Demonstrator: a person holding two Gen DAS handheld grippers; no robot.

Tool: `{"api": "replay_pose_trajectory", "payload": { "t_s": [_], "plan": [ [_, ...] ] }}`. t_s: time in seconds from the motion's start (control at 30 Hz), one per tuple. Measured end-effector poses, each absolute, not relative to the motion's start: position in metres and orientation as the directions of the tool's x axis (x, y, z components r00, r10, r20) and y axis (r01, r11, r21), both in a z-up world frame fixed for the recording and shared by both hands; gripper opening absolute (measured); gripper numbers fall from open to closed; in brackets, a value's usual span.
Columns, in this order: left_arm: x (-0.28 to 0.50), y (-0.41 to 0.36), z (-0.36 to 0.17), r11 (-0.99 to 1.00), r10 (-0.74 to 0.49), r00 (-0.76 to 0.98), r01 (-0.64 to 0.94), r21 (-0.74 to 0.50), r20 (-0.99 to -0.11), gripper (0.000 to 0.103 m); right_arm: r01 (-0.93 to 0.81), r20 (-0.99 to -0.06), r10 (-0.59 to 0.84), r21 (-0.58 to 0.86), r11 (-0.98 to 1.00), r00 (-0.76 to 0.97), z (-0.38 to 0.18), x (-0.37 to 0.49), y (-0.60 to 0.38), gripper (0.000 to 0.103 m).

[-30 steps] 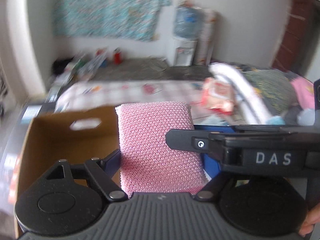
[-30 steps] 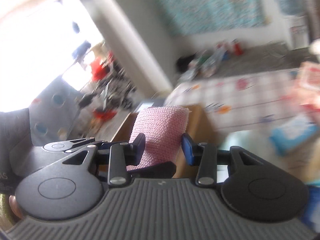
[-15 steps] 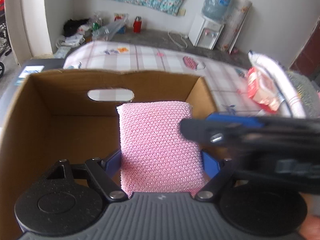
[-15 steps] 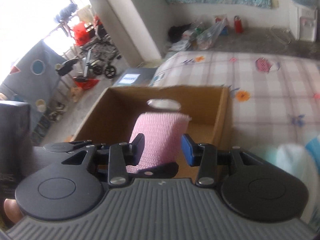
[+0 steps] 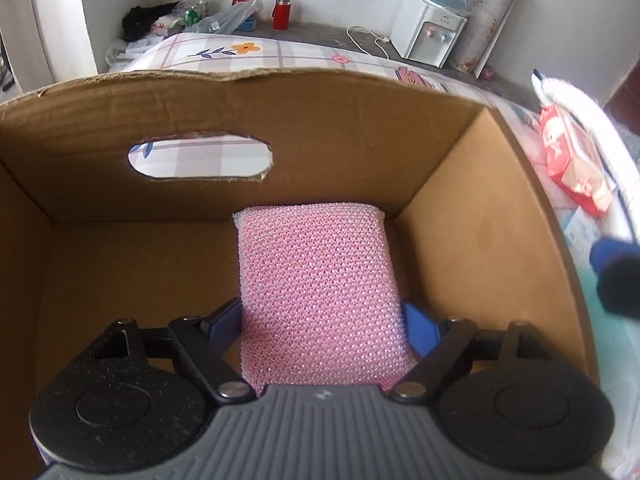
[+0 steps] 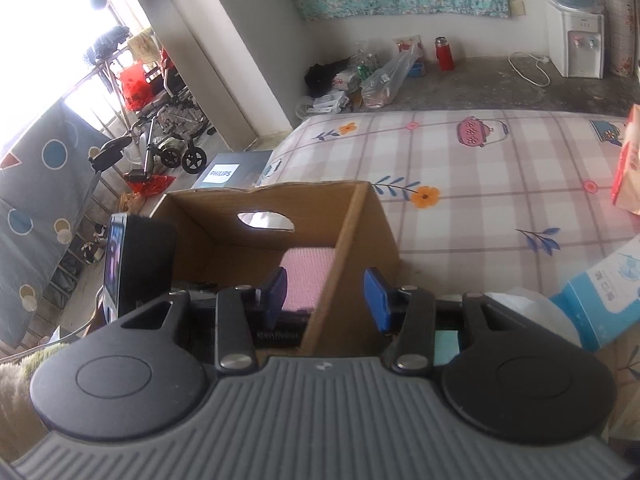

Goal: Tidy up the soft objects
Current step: 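Carry the pink pad with both grippers and lower it into the cardboard box, then open both grippers to release the pad and withdraw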

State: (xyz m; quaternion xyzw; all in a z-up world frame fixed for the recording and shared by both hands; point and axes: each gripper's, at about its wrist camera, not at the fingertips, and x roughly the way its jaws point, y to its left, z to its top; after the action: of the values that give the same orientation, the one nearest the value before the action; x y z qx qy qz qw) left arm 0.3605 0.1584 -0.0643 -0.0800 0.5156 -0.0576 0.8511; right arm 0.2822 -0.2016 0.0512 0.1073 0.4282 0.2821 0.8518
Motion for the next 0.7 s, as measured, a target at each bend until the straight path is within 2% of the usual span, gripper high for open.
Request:
{"api": "replay_pose_trajectory", "payload": {
  "t_s": [0.07,0.2,0.3,0.43,0.57,0.7],
  "plan": [
    [0.363,0.165,-0.064,0.975,-0.186,0.46,-0.02,-0.219,-0.868,0.091,-0.381,-0.672,0.572,0.43,0.819,0.47,0.05,0.282,-0.203,0.043],
    [0.365,0.179,-0.063,0.961,-0.196,0.474,-0.08,-0.264,-0.859,0.09,-0.374,-0.667,0.583,0.449,0.811,0.464,0.048,0.28,-0.207,0.044],
    [0.366,0.188,-0.064,0.944,-0.202,0.473,-0.14,-0.299,-0.858,0.079,-0.368,-0.66,0.59,0.462,0.807,0.465,0.047,0.278,-0.21,0.044],
    [0.37,0.196,-0.068,0.907,-0.247,0.486,-0.188,-0.377,-0.838,0.076,-0.353,-0.653,0.591,0.474,0.807,0.474,0.046,0.273,-0.219,0.044],
    [0.371,0.199,-0.07,0.85,-0.324,0.492,-0.223,-0.477,-0.808,0.078,-0.329,-0.652,0.574,0.471,0.819,0.496,0.048,0.269,-0.235,0.045],
    [0.364,0.196,-0.057,0.866,-0.274,0.517,-0.234,-0.442,-0.811,0.086,-0.292,-0.65,0.546,0.465,0.836,0.529,0.052,0.265,-0.262,0.045]
  ]
}}
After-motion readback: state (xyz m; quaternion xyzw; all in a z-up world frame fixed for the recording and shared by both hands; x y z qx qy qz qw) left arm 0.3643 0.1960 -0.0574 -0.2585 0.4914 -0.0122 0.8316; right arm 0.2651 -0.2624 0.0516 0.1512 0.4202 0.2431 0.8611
